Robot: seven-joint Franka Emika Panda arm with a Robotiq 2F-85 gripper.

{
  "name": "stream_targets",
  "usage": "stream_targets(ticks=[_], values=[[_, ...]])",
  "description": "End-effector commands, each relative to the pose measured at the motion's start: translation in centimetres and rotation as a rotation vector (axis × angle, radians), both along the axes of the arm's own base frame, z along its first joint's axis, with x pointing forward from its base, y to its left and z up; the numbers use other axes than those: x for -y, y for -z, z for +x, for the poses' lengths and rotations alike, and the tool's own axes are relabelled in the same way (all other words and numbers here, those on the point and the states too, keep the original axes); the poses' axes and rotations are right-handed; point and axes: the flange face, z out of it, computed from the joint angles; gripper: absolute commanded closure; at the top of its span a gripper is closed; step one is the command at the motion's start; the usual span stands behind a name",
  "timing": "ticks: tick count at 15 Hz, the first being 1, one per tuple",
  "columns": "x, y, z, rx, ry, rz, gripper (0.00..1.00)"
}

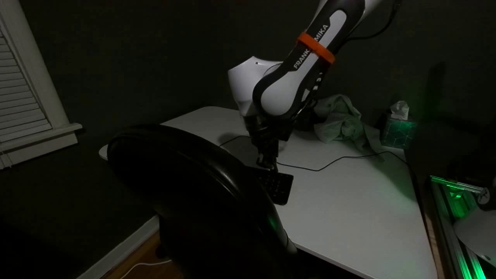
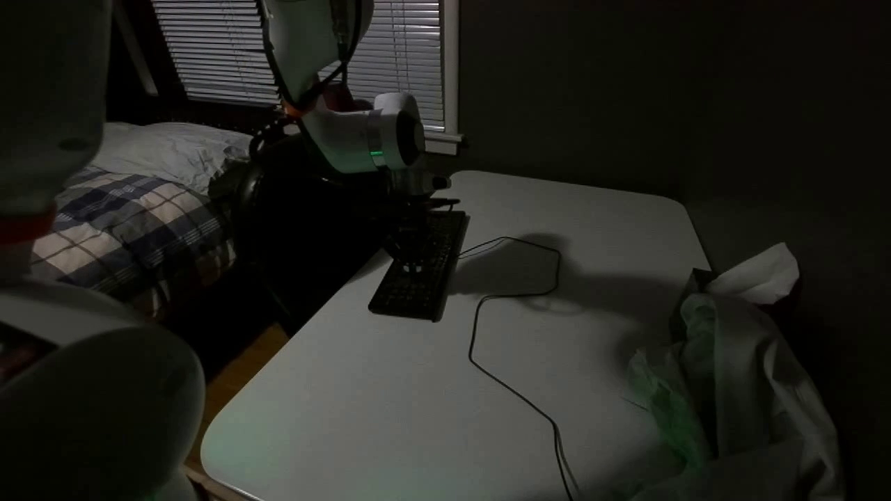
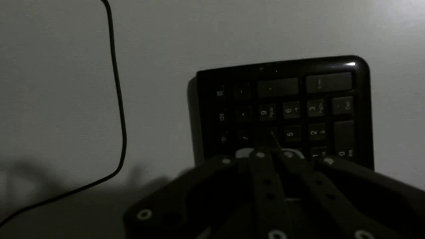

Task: Press a key on the keyboard.

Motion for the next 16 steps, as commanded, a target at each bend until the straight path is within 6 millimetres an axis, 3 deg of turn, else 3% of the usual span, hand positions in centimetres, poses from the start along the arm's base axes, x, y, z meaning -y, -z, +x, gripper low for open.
stream_targets(ticks=[1, 16], values=[[-0.2, 1.2, 0.8, 0.007, -0.005, -0.029, 1.00], [0.0, 2.6, 1.7, 0.008, -0.017, -0.058, 1.00]])
